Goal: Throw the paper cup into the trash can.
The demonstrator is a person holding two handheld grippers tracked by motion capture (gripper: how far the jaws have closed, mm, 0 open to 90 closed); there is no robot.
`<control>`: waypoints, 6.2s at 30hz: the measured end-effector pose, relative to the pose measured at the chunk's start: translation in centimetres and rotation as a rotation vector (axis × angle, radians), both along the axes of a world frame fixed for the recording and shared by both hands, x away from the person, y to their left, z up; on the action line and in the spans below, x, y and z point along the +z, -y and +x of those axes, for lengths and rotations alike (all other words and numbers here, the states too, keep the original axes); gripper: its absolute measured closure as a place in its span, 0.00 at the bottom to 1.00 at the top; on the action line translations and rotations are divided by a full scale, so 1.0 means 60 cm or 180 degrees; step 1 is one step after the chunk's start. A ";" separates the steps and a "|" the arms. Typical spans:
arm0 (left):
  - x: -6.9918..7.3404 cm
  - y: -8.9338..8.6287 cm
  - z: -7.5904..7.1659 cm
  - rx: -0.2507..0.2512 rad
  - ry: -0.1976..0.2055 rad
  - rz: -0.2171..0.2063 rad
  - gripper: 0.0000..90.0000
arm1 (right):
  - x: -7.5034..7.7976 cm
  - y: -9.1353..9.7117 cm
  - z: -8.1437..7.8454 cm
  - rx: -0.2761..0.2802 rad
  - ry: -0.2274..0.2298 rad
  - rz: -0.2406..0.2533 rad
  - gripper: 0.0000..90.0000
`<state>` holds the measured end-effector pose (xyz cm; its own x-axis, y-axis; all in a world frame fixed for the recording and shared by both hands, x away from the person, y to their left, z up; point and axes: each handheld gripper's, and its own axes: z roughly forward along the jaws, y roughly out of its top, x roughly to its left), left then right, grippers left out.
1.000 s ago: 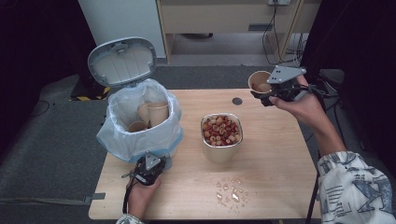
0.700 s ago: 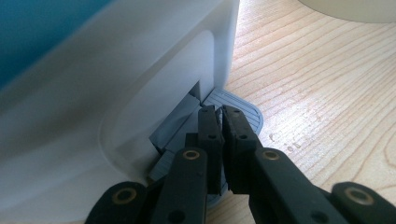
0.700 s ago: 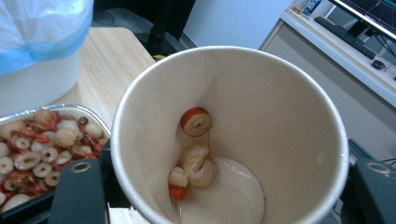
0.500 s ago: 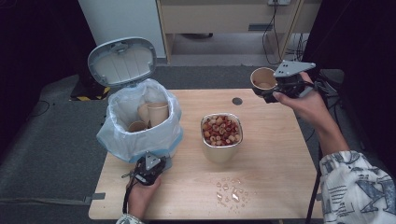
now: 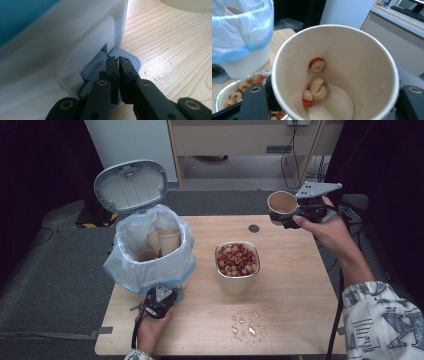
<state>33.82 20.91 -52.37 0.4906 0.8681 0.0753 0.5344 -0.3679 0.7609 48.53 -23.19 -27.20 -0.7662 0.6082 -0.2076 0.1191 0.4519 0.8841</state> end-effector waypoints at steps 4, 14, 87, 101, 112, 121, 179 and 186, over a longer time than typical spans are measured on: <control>0.000 0.000 0.000 0.0000 -0.0001 0.0001 0.95 | 0.003 -0.003 0.000 0.0021 -0.0055 0.0086 0.33; 0.000 0.000 0.000 0.0001 -0.0001 -0.0003 0.95 | 0.008 -0.013 0.001 0.0087 -0.0114 0.0230 0.33; 0.000 0.003 -0.002 -0.0006 0.0026 0.0054 0.95 | 0.022 -0.128 0.008 0.0301 -0.0543 0.0577 0.32; 0.000 0.003 -0.002 -0.0007 0.0026 0.0050 0.95 | 0.021 -0.162 0.006 0.0406 -0.0586 0.0553 0.32; 0.000 0.002 -0.001 -0.0007 0.0024 0.0047 0.95 | 0.024 -0.194 0.004 0.0433 -0.0616 0.0573 0.32; 0.000 0.003 -0.001 -0.0010 0.0025 0.0052 0.95 | 0.024 -0.222 0.001 0.0477 -0.0636 0.0575 0.32; 0.000 0.002 -0.001 -0.0009 0.0027 0.0046 0.95 | 0.015 -0.413 -0.014 0.0808 -0.0801 0.0538 0.32; 0.000 0.002 -0.001 -0.0008 0.0021 0.0044 0.95 | 0.003 -0.442 -0.017 0.0832 -0.0851 0.0547 0.32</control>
